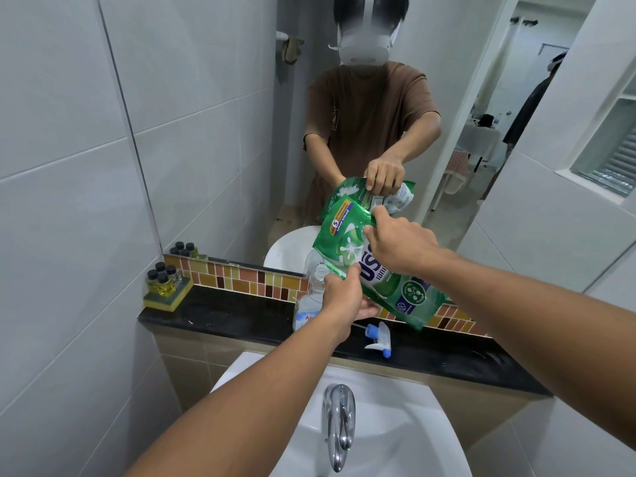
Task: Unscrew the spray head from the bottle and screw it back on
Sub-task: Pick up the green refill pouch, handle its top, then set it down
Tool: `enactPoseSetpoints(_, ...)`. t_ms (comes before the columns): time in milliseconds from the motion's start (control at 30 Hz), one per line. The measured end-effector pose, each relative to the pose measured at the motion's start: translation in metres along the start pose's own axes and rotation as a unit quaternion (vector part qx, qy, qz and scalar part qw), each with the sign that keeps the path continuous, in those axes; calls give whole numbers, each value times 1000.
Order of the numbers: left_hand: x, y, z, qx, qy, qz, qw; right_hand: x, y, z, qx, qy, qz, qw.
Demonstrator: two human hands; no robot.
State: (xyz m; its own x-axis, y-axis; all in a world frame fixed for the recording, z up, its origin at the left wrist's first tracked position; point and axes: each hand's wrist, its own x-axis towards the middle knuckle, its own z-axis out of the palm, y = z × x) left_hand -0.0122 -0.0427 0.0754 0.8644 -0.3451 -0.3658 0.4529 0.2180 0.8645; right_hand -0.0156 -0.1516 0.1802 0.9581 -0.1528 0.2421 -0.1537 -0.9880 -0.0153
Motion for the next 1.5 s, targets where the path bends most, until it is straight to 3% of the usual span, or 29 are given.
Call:
enactPoseSetpoints(733, 0, -3, 0, -15, 1, -18, 1000, 2, 2, 8, 20, -9, 1, 1000)
enactPoseSetpoints(1000, 3, -17, -9, 107, 26, 8, 994, -23, 29, 35, 204, -50, 27, 977)
enactPoseSetpoints(1100, 1, -25, -8, 194, 36, 44, 979, -41, 48, 48, 281, -56, 59, 956)
enactPoseSetpoints(1200, -1, -40, -1, 310, 30, 110, 944, -66, 77, 63, 322, -40, 104, 940)
enactPoseSetpoints(1300, 0, -56, 21, 370, -17, 144, 918, -92, 114, 76, 349, -39, 158, 923)
enactPoseSetpoints(1500, 9, -98, 103, 449, -127, 132, 875, -140, 205, 99, 375, -7, 248, 893)
